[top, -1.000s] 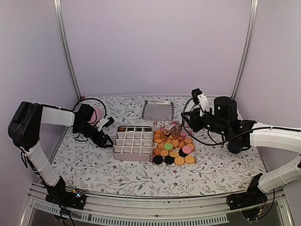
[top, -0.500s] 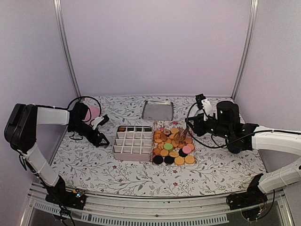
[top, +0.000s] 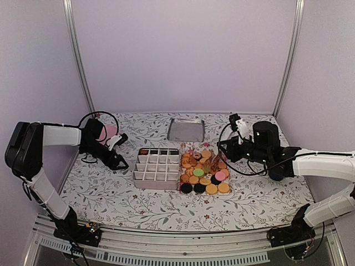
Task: Pack the cookies
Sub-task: Pick up the fake cookies from the plate.
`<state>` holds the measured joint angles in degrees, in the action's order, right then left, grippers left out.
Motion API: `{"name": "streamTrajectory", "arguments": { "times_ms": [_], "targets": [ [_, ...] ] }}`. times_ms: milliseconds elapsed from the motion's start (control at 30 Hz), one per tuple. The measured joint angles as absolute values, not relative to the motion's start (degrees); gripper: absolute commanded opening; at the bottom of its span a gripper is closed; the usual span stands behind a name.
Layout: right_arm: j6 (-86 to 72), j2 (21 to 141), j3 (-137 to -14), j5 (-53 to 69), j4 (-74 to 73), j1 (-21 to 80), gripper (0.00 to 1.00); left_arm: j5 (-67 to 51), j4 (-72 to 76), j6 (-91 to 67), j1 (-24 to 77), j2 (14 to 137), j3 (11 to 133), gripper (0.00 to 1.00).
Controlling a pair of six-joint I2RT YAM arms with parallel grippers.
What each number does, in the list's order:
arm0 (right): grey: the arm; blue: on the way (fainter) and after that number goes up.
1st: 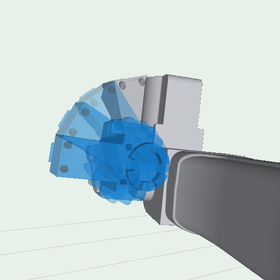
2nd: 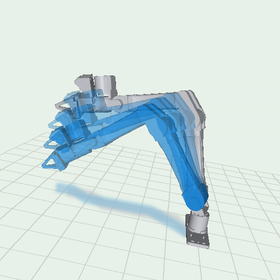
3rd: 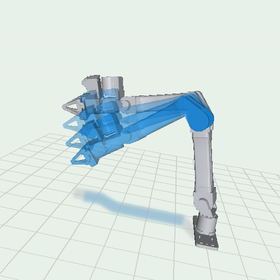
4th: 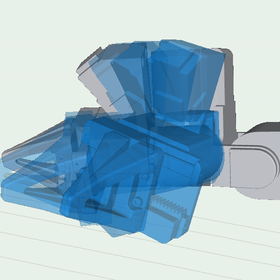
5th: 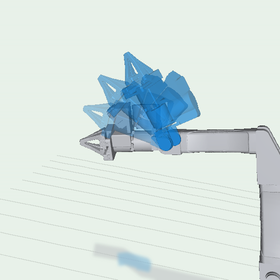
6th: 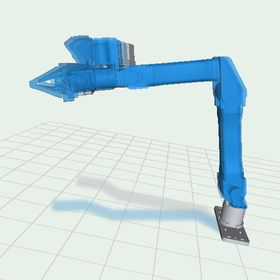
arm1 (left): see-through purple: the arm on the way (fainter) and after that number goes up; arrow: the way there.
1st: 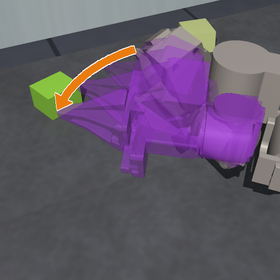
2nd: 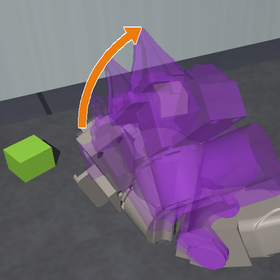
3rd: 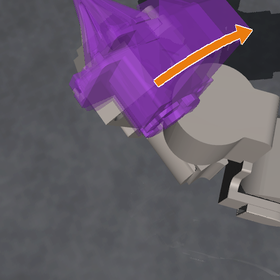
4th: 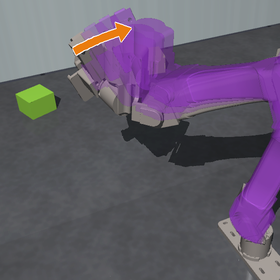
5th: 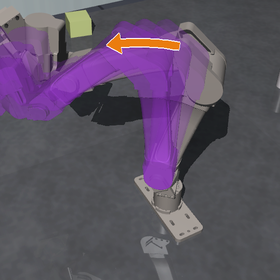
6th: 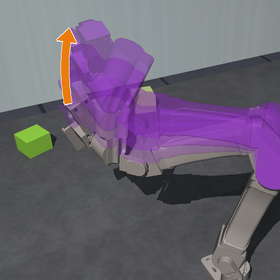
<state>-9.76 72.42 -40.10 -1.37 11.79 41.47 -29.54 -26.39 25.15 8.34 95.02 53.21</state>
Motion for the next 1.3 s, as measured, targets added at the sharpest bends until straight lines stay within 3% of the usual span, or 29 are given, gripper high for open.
{"name": "streamTrajectory", "arguments": {
  "times_ms": [300,667,833,1300],
  "targets": [
    [-10.87,73.25,-38.98,0.16,13.06,41.17,0.27,-29.56,-26.37,25.12,8.14,95.02,53.28,0.87],
    [-11.88,75.99,-39.05,1.28,15.75,41.17,0.26,-29.63,-26.26,25.08,8.05,95.02,53.28,0.86],
    [-12.14,77.78,-39.40,1.83,16.80,41.15,0.00,-29.65,-26.22,25.08,8.03,95.02,53.28,0.86],
    [-8.80,75.68,-48.18,2.96,10.81,41.12,0.00,-29.58,-26.06,25.12,7.75,95.02,53.28,0.86]
  ]
}}
